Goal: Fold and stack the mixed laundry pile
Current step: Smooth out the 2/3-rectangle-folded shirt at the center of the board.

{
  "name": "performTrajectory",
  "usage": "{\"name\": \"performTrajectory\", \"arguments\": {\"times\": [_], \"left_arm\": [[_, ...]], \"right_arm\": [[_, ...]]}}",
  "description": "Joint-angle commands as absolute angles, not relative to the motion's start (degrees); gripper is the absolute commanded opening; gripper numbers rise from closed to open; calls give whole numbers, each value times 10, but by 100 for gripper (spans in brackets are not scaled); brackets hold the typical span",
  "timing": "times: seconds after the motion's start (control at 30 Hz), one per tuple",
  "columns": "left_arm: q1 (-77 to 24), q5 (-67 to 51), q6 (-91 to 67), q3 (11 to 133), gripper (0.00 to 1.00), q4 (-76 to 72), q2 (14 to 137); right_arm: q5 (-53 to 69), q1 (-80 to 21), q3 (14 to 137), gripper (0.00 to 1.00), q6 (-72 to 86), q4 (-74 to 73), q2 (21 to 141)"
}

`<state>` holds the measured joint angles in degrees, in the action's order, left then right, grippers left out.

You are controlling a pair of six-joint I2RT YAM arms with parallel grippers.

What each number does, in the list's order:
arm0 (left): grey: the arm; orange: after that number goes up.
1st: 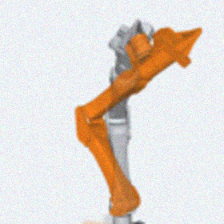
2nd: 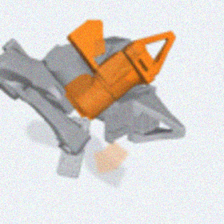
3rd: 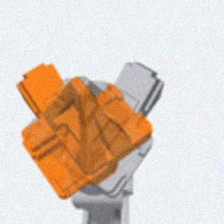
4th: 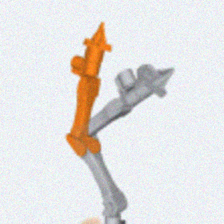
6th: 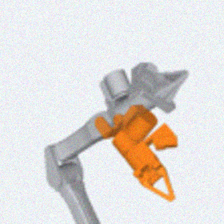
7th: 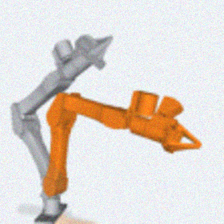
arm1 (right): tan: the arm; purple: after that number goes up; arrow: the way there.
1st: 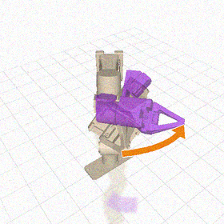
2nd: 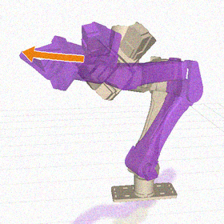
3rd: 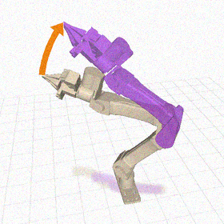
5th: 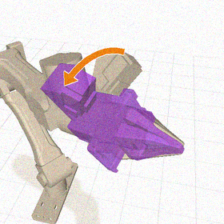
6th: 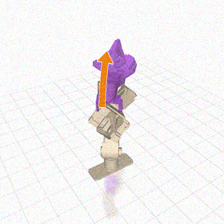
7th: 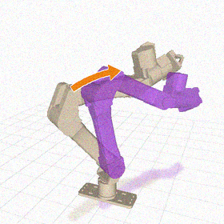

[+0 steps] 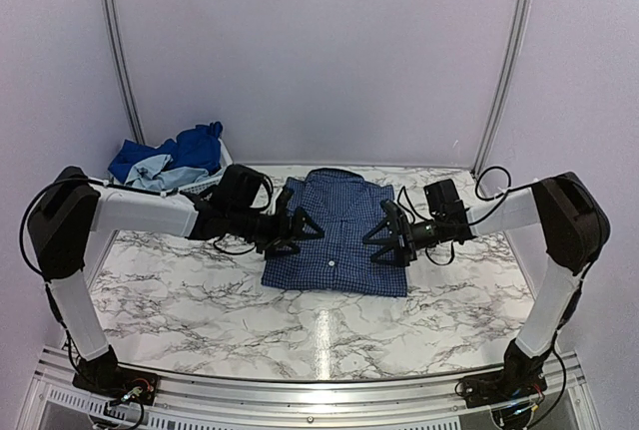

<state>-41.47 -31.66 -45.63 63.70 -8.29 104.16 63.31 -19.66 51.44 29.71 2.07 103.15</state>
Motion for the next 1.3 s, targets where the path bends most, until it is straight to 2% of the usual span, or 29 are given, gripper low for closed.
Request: {"name": "performTrajectory", "arguments": {"times": [0.0,0.13,0.3,0.43,0.57,0.73,1.0,1.1,1.27], "left_arm": [[-391,-309,-429,718,99,-52,1074],[-365,-316,-429,793,99,-61,1158],[-338,-292,-428,848,99,-65,1233],[-338,-285,-426,824,98,-74,1264],[-355,-274,-429,737,98,-102,1226],[-384,-249,-446,643,98,-113,1135],[-398,-243,-432,577,99,-74,1000],[-429,-266,-427,572,99,-59,977],[-490,-299,-430,545,98,-91,991]], "right_arm": [[617,-182,599,99,277,-20,1070],[611,-176,647,99,323,49,1130],[598,-171,713,99,319,43,1209],[591,-172,745,98,287,10,1266],[590,-176,740,98,249,-33,1274],[595,-186,664,98,222,-49,1216],[604,-210,569,99,240,-76,1024],[609,-214,526,99,245,-77,977],[632,-235,462,98,291,-9,971]]}}
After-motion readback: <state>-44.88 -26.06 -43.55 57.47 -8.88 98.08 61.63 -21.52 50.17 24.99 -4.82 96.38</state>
